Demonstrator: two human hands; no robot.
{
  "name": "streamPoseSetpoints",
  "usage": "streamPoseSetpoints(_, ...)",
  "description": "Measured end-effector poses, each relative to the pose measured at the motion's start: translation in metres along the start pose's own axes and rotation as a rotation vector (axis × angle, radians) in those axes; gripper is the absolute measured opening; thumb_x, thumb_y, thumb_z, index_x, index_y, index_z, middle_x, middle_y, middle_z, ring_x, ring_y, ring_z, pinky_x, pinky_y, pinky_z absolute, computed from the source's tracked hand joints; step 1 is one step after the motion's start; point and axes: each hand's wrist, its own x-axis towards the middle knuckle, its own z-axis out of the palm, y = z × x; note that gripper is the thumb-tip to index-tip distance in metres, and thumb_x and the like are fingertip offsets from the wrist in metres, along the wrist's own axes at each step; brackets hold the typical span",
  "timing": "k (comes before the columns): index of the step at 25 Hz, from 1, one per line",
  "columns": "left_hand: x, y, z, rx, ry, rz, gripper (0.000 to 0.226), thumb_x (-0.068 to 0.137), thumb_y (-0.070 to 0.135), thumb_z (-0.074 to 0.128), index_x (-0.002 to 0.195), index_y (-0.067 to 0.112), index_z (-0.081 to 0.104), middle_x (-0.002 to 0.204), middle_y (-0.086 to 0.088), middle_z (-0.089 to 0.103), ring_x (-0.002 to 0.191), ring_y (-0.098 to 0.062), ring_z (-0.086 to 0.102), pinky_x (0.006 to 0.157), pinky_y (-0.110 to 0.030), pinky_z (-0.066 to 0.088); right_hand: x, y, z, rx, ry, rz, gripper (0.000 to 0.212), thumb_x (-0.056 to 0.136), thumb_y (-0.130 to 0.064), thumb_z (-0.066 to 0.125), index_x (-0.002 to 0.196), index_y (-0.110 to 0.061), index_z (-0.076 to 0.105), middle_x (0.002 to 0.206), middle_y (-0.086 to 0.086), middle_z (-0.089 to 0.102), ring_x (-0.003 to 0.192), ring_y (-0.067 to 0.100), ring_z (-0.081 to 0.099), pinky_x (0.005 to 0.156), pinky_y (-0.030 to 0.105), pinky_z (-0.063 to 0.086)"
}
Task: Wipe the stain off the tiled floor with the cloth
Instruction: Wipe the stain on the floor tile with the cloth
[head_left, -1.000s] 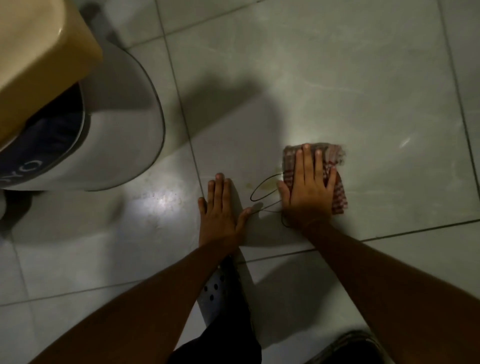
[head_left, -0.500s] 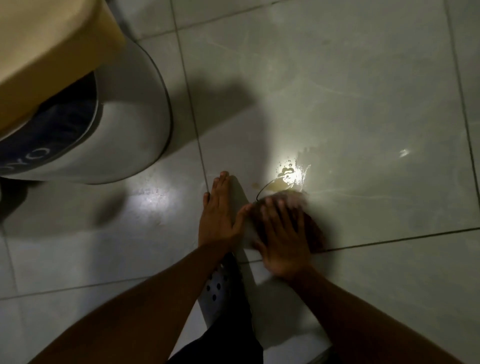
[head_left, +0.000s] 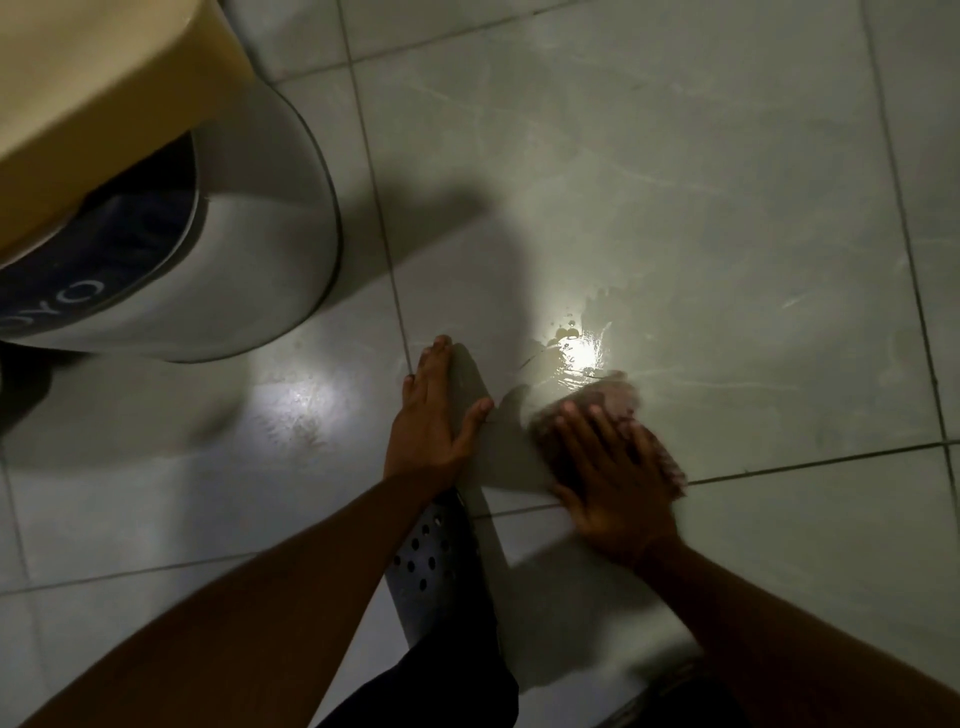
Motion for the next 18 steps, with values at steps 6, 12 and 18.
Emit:
streamPoseSetpoints(6, 0.002, -0.006, 0.006, 0.040, 0.009, 0.027, 0.086, 0.102, 0.071, 0.033, 0.170, 0.029, 0.002, 0.178, 0.011, 0.009, 0.161, -0.016, 0.013, 0.131, -0.055, 0.024, 0.084, 0.051, -0.041, -0.013, 0.077, 0.392, 0.090, 0.104, -0.070, 0.027, 0.174, -0.015, 0.011, 0.182, 0.011, 0.011, 0.168, 0.036, 0.012, 0.133, 0.062, 0.012)
streamPoseSetpoints(12, 0.003, -0.007, 0.011, 0.063, 0.035, 0.042, 0.080, 0.106, 0.060, 0.037, 0.170, 0.023, 0.006, 0.179, 0.002, 0.013, 0.165, -0.019, 0.013, 0.133, -0.053, 0.018, 0.158, -0.039, -0.032, 0.025, 0.124, 0.253, 0.091, 0.103, -0.064, 0.037, 0.173, -0.011, 0.016, 0.182, 0.012, 0.012, 0.168, 0.038, 0.011, 0.131, 0.063, 0.003)
streamPoseSetpoints(18, 0.011, -0.003, 0.007, 0.016, 0.061, -0.067, 0.081, 0.100, 0.071, 0.032, 0.168, 0.035, 0.006, 0.175, -0.006, 0.026, 0.148, -0.043, 0.047, 0.116, -0.060, 0.047, 0.029, -0.055, 0.014, 0.046, 0.038, -0.020, 0.081, 0.105, -0.059, 0.044, 0.173, -0.023, 0.020, 0.182, 0.000, 0.018, 0.169, 0.025, 0.015, 0.130, 0.064, 0.019)
